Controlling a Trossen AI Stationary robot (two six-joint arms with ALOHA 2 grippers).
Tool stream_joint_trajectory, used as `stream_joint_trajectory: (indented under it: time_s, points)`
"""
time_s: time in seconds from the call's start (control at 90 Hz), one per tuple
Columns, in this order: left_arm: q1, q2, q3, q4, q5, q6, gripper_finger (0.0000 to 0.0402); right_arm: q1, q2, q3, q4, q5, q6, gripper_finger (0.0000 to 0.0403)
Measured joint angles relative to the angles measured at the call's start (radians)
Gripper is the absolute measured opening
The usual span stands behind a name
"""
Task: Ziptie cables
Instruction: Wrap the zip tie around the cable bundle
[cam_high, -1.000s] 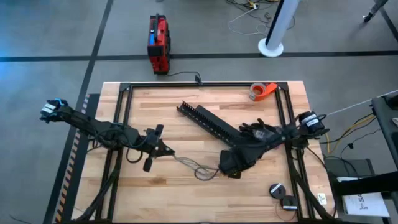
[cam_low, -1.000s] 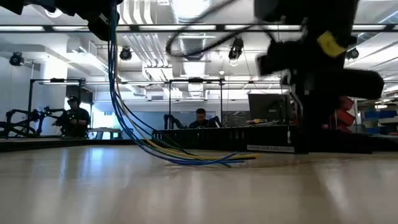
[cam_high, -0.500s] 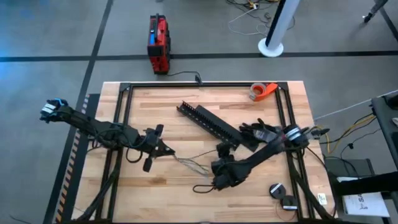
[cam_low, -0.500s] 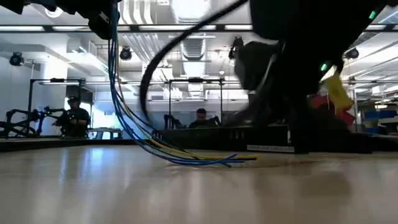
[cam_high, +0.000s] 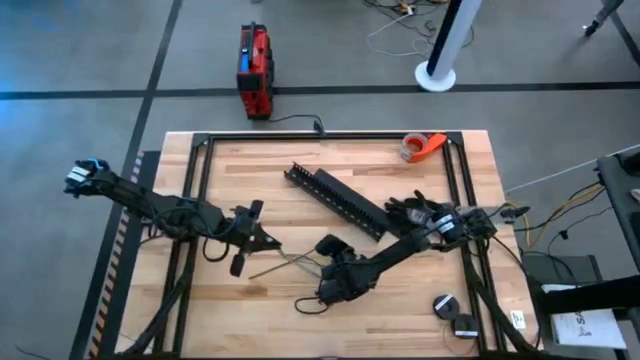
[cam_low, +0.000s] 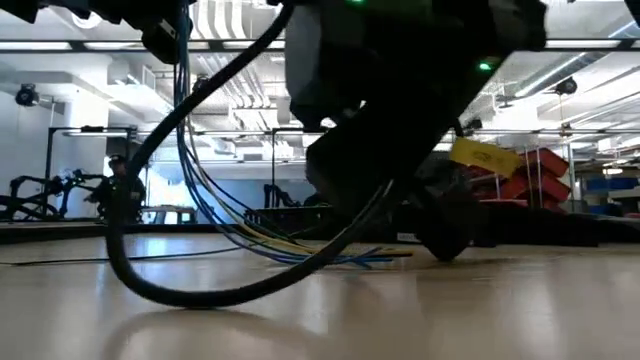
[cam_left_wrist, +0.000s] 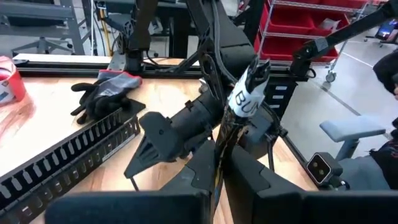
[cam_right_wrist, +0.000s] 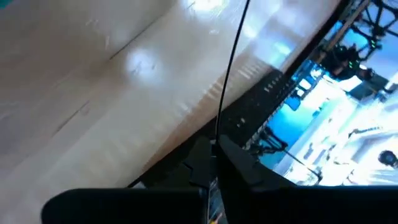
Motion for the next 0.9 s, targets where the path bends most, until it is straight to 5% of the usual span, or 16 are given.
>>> stream_joint_trajectory:
  time_s: [0.511, 0.9]
  points:
    - [0.0, 0.0, 0.0, 0.001, 0.0, 0.0, 0.0007, -0.007, -0.057, 0.002, -0.049, -0.068, 0.097, 0.0172]
    - [0.0, 0.0, 0.0, 0.023, 0.0, 0.001, 0.0007, -0.051, -0.333, -0.054, 0.035, -0.464, 0.48, 0.0182]
